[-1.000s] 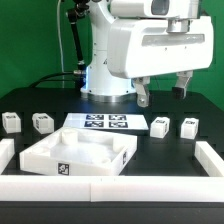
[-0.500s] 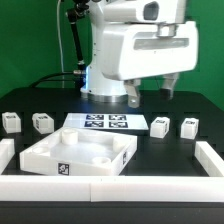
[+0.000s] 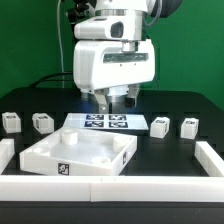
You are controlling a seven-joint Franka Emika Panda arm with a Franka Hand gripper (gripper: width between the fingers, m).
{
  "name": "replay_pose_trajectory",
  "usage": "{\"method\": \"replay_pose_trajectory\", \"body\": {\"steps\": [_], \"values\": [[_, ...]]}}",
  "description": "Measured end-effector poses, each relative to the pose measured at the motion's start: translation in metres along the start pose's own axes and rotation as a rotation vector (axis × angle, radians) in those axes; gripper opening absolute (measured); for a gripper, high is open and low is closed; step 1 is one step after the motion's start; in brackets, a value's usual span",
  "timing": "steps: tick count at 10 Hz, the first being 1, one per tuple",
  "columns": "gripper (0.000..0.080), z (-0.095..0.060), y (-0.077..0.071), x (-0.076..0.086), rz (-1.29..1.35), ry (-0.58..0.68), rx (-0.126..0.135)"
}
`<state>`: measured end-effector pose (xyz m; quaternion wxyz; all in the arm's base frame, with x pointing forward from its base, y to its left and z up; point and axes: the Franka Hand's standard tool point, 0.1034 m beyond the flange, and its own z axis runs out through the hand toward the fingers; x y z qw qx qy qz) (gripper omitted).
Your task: Assemble square table
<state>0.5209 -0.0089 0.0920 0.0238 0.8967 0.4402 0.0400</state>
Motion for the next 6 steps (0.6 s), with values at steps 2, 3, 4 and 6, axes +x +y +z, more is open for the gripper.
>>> {"method": "replay_pose_trajectory", "body": {"steps": [2,3,4,6], "values": [[0.0650,0.004,-0.002,-0.003,-0.017,-0.006,0.006],[0.0650,0.022,-0.011,-0.021,-0.051,-0.035,0.038],[0.0650,0.036,-0.013,-0.034,-0.063,-0.045,0.036],[0.0650,0.065,-0.017,-0.068,-0.059,-0.053,0.028]]}}
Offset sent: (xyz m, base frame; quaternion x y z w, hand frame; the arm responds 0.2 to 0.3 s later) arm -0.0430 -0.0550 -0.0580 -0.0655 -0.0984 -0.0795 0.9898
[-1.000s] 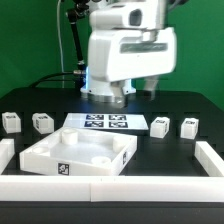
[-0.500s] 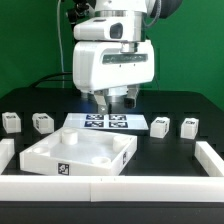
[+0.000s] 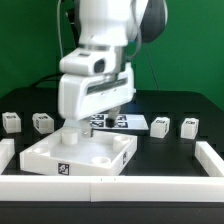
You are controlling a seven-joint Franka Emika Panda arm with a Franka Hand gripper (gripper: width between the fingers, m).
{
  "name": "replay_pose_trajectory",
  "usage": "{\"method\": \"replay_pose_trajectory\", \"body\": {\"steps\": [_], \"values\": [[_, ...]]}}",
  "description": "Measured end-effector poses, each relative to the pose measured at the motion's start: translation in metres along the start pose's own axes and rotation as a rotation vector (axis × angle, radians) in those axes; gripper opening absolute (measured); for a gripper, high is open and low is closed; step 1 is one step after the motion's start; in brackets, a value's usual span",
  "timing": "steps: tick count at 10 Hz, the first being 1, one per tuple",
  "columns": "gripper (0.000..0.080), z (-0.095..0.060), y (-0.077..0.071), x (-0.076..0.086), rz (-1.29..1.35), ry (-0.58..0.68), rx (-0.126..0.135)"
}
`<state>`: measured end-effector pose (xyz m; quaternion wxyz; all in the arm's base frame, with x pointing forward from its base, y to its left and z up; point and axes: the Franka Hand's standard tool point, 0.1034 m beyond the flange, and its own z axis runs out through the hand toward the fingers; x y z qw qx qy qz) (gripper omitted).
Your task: Assemble square table
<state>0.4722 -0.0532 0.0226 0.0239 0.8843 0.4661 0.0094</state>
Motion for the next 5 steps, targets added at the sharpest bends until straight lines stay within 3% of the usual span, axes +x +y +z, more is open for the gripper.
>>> {"method": "replay_pose_trajectory", "body": {"steps": [2,4,5], "values": [[0.0650,0.0141,-0.0123,0.0015,-0.005,0.004,0.009],[0.0639,0.0144,-0.0119,0.0012,-0.003,0.004,0.010],[0.0483,0.0144,-0.0119,0.0012,-0.003,0.004,0.010]]}}
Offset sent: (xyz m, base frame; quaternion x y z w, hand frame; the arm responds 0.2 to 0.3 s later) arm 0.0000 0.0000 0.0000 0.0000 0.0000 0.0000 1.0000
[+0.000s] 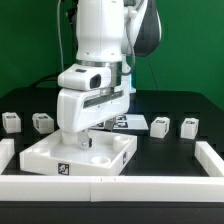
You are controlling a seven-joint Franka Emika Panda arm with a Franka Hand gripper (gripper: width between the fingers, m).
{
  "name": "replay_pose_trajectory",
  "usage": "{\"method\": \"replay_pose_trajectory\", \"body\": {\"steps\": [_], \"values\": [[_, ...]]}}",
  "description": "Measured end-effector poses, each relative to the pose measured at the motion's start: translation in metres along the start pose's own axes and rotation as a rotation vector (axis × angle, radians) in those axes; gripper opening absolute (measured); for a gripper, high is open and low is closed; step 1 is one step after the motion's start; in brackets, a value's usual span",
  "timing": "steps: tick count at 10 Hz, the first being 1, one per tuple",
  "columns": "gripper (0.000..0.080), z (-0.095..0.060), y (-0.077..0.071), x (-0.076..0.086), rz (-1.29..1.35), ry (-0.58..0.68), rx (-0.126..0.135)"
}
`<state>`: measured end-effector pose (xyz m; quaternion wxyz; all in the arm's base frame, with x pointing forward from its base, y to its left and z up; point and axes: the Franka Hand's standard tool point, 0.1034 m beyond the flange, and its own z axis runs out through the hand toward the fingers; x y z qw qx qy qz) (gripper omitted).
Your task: Assemble square table
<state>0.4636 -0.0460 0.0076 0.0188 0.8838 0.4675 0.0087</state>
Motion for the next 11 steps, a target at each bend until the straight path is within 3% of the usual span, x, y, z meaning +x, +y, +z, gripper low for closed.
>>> {"method": "replay_pose_trajectory", "body": {"steps": [1,3,4,5,11], "values": [[0.0483,0.0000,0.0000,0.0000,0.000,0.000,0.000],[0.0164,0.0001,-0.0001,-0.0001,0.000,0.000,0.000],[0.0164,0.0002,-0.0004,0.0003,-0.003,0.000,0.001],[0.0049,0.0004,-0.0007,0.0003,-0.003,0.000,0.002],[0.0049,0.0004,-0.0007,0.0003,-0.003,-0.001,0.002]]}}
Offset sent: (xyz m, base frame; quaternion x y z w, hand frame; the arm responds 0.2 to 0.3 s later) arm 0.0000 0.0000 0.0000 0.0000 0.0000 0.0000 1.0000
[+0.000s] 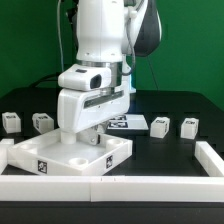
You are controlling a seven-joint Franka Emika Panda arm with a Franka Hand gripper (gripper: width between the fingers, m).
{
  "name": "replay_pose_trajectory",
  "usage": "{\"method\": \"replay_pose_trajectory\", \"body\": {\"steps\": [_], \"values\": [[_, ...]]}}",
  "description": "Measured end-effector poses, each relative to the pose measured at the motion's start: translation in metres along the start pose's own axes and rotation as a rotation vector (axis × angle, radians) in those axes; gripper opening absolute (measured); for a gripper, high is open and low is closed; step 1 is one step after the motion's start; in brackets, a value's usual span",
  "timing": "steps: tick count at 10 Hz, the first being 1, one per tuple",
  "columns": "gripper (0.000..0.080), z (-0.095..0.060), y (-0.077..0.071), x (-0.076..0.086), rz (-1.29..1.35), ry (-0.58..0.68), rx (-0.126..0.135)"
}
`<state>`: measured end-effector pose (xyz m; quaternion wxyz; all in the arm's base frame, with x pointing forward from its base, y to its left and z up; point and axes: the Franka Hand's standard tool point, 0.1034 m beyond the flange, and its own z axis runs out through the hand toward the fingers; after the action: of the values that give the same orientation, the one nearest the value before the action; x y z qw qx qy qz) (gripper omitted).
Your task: Assemble square table
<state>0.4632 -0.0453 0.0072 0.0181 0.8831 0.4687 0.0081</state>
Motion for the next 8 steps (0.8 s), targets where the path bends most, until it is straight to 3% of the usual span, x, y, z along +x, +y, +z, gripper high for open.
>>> {"method": "replay_pose_trajectory", "body": {"steps": [2,4,8], "values": [[0.0051,-0.001,-0.006,0.009,-0.088,-0.008,0.015],[0.0051,-0.005,-0.014,0.030,-0.196,-0.021,0.036],[0.0051,-0.004,-0.013,0.027,-0.198,-0.018,0.029]]}}
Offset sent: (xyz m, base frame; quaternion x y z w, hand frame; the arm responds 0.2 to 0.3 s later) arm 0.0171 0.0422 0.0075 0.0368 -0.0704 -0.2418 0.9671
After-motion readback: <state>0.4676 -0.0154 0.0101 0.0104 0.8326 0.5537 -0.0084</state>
